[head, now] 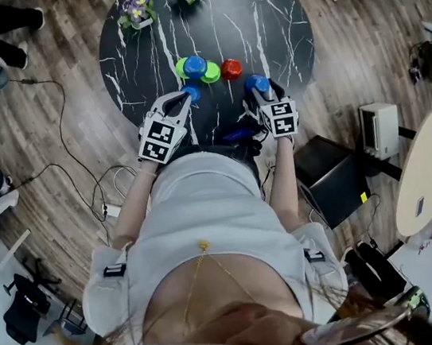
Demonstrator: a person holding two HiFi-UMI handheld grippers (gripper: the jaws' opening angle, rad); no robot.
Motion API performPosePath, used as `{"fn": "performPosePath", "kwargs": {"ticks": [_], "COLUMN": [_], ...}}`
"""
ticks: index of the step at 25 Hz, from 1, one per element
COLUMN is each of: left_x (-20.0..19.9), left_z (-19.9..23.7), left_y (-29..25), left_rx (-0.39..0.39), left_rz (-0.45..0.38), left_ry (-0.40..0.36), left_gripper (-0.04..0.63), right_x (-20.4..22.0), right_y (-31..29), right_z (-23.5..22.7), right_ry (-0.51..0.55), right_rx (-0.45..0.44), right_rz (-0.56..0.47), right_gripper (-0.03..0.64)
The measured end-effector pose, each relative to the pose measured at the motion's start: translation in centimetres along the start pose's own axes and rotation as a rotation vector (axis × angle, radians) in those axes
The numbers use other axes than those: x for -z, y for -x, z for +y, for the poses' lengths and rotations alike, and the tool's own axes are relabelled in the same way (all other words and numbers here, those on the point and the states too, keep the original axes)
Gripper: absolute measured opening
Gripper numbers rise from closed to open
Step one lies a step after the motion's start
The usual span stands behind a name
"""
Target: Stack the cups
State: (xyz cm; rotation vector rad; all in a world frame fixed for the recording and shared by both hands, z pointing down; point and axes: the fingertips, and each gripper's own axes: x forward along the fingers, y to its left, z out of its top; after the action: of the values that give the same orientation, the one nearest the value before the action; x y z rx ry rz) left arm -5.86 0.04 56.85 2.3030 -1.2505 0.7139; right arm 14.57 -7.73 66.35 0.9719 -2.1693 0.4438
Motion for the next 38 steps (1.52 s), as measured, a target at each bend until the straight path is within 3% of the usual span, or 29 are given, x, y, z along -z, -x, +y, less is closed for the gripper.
{"fn": "performPosePath", "kwargs": {"ticks": [19,38], "left_x": [0.3,1.4], "left_z": [0.7,2.1], "left_y": [0.3,1.4], "left_rx": [0.053,0.042], "left_rz": [-0.007,-0.009], "left_ry": [-0.009,0.006], "left_gripper": [0.032,0.032], "right_x": [-5.6,-9.7], "right_y": [3.3,2.4], "right_z": [0.8,4.6], "right_ry": [0.054,0.105], "right_rx": [0.028,-0.062], "right_rz": [-0.094,-0.124], "right_gripper": [0.23,0.23]}}
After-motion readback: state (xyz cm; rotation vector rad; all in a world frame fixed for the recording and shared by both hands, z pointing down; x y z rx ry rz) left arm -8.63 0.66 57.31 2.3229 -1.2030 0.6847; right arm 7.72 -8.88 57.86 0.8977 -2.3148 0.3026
